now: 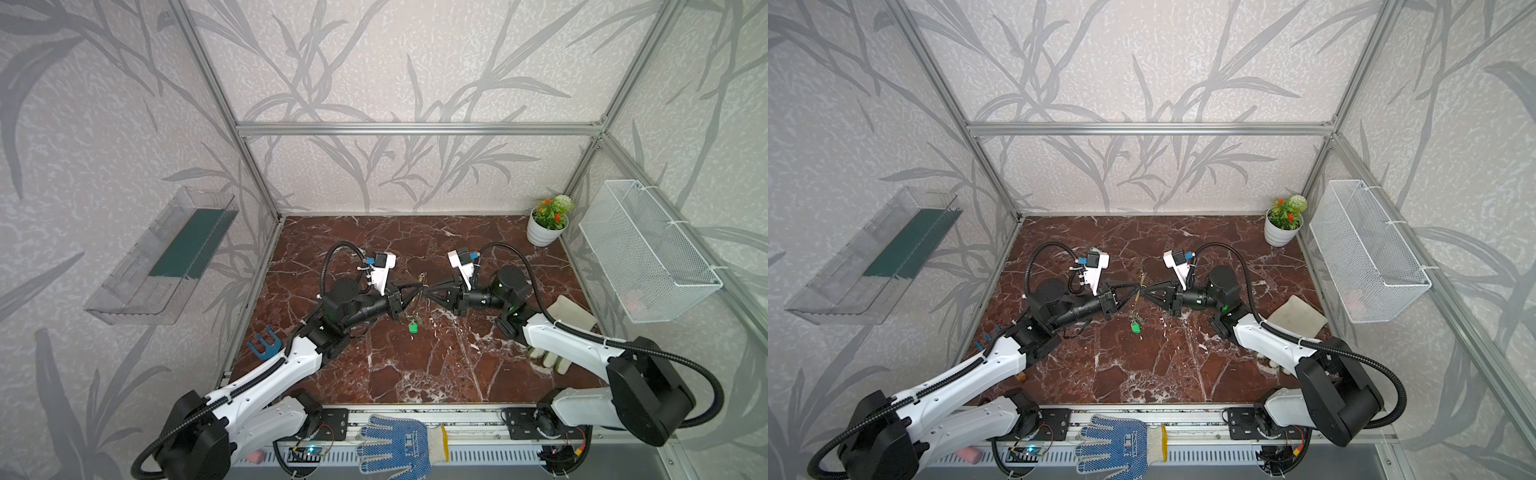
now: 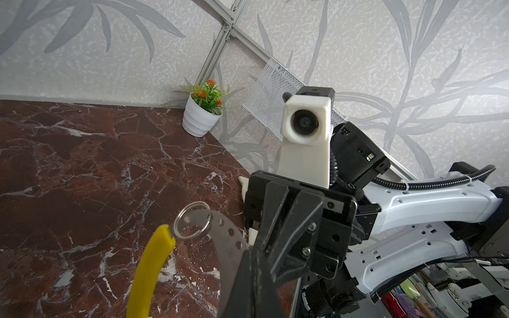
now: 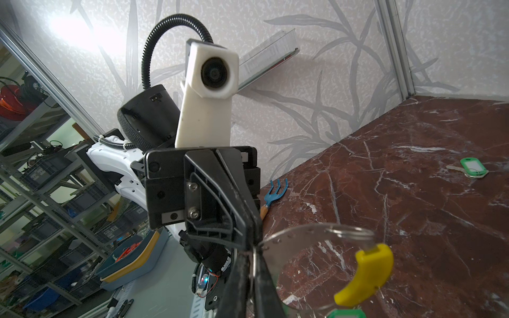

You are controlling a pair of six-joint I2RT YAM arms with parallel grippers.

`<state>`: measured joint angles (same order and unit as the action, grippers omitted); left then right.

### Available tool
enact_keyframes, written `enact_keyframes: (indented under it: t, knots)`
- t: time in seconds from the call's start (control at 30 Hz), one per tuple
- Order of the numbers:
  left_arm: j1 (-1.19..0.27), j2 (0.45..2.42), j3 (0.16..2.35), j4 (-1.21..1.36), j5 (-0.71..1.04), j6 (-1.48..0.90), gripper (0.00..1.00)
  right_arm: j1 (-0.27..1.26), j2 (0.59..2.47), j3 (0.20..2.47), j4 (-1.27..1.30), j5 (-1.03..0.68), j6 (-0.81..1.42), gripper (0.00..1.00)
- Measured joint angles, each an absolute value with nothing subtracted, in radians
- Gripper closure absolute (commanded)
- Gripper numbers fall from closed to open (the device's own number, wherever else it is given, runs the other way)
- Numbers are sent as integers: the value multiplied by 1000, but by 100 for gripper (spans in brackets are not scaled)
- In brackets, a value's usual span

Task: Put the keys on the keyring
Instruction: 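Grasp the keyring rim near the yellow grip with the left gripper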

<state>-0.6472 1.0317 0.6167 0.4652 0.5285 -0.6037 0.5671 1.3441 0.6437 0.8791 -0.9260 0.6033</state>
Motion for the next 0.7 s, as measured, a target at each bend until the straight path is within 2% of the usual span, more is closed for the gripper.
enact_keyframes:
  t: [0.17, 0.3, 0.47, 0.53, 0.7]
  knots:
    - [-652, 1029, 617, 465, 517, -606, 100, 554, 1343, 632, 904, -921, 609, 85]
    - [-653, 1026, 616, 464, 501, -606, 100, 540, 1341, 619, 924, -918, 625, 100]
    - [-653, 1026, 614, 466, 498, -607, 100, 537, 1340, 619, 933, -917, 628, 100]
    - [-653, 1028, 614, 471, 500, -610, 84, 537, 1340, 619, 936, -917, 628, 100]
    - [-654, 1036, 614, 493, 526, -623, 78, 537, 1341, 619, 940, -917, 639, 100]
